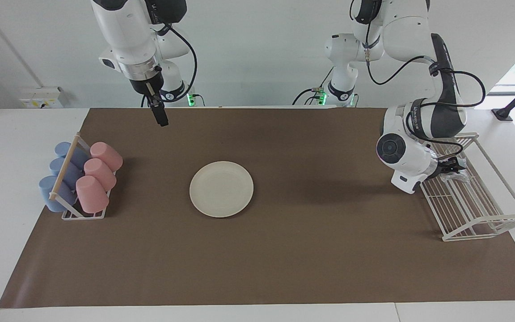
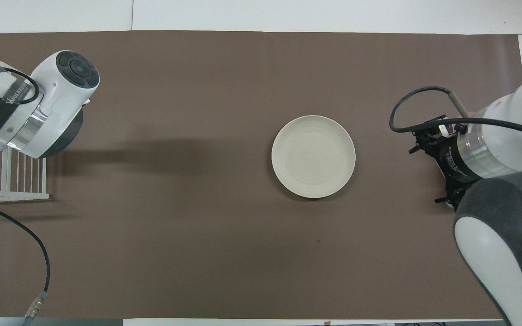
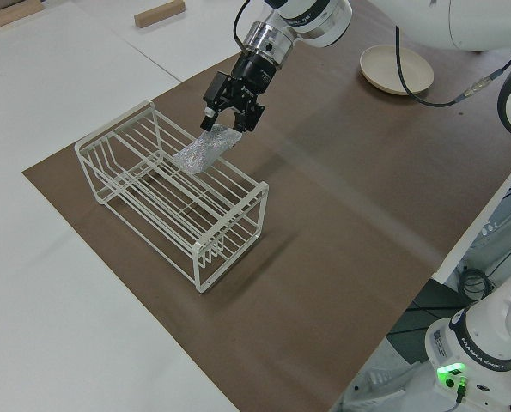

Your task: Wipe plate with sponge

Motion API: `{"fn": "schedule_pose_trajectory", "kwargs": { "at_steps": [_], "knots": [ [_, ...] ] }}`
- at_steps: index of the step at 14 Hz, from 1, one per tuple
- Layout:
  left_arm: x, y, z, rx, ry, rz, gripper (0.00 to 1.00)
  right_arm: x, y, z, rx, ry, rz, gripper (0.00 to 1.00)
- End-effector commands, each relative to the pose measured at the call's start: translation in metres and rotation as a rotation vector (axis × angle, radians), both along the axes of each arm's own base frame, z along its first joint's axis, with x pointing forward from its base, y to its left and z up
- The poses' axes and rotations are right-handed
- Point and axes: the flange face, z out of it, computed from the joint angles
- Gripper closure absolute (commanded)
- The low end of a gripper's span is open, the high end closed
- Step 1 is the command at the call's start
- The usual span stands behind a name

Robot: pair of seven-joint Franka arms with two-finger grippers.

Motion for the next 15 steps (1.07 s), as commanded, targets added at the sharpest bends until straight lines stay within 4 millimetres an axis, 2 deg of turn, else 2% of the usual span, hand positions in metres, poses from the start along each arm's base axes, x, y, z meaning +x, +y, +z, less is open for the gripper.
{"fn": "schedule_pose_trajectory", "kwargs": {
  "at_steps": [1, 2, 6, 8, 9, 11, 12, 15],
  "knots": [
    [-0.002, -0.001, 0.006, 0.030, 0.008, 0.000, 0.86, -0.005, 0.018, 0.007, 0.054, -0.010, -0.077, 0.00],
    [-0.003, -0.001, 0.006, 0.033, 0.013, 0.004, 1.00, -0.006, 0.017, 0.007, 0.051, -0.003, -0.081, 0.00],
    [-0.004, -0.001, 0.013, 0.029, 0.005, 0.003, 1.00, -0.005, 0.016, 0.006, 0.049, -0.002, -0.102, 0.00],
    [-0.003, -0.001, 0.017, 0.026, 0.002, 0.000, 1.00, 0.000, 0.023, 0.013, 0.075, -0.040, -0.122, 0.00],
    [-0.002, 0.000, 0.022, 0.022, 0.005, -0.004, 1.00, -0.001, 0.034, 0.018, 0.091, -0.030, -0.137, 0.00],
    [-0.004, 0.003, 0.040, 0.013, 0.010, -0.003, 1.00, -0.012, 0.061, 0.020, 0.101, -0.002, -0.141, 0.00],
    [-0.003, 0.004, 0.056, 0.005, 0.003, 0.009, 1.00, -0.012, 0.068, 0.020, 0.101, 0.003, -0.162, 0.00],
    [-0.003, -0.002, 0.117, -0.194, -0.050, 0.162, 1.00, 0.008, 0.084, 0.037, 0.096, 0.002, -0.191, 0.00]
  ]
}}
